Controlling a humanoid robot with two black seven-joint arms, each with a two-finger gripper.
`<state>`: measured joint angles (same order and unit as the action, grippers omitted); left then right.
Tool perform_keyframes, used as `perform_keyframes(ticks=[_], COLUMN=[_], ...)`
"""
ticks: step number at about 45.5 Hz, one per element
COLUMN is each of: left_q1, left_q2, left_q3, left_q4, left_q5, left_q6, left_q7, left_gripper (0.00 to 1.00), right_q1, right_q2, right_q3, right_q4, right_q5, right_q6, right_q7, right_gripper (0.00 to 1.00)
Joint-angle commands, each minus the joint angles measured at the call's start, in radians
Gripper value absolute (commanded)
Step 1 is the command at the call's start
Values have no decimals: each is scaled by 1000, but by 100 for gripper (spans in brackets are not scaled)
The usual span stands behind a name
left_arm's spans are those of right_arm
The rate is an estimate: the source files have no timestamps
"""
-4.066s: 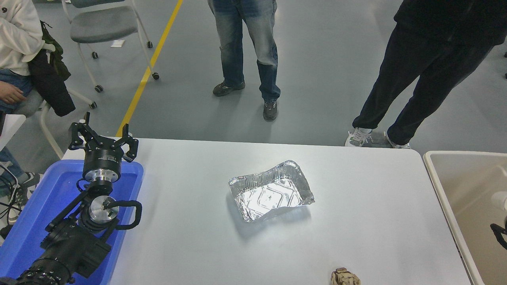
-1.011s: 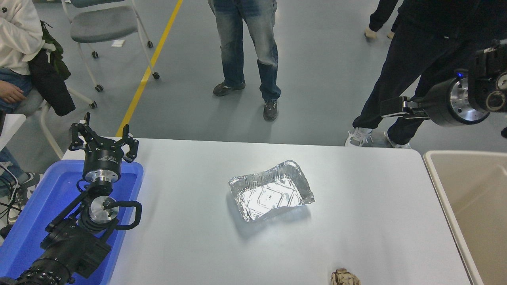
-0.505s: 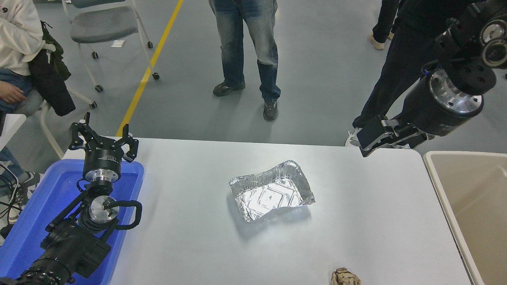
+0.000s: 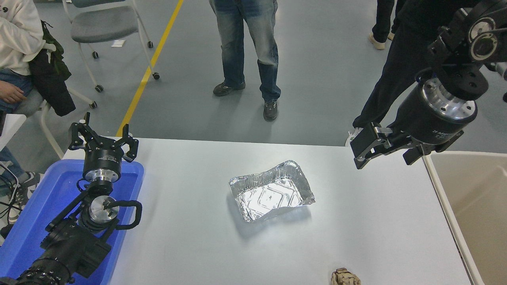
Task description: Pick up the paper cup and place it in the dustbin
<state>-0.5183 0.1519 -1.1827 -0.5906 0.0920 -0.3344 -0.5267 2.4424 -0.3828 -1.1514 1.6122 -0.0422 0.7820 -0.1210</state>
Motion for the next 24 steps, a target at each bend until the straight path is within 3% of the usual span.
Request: perform_keyframes(ticks=[1,9,24], left_q1=[0,0,0], left_q2=[0,0,0], left_q3=[0,0,0], left_q4=[0,0,0], left_q5=[0,0,0], left_q6=[0,0,0], left_q7=[1,1,-1], left_gripper=[99,99,99], right_q1=[0,3,3], right_q2=[1,-1,2], right_q3=[-77,-70,-67], right_q4=[0,2,0], right_q5=[88,27,22], right_q6=[3,3,3], right_q7=[-29,-26,-20], right_gripper=[100,100,100])
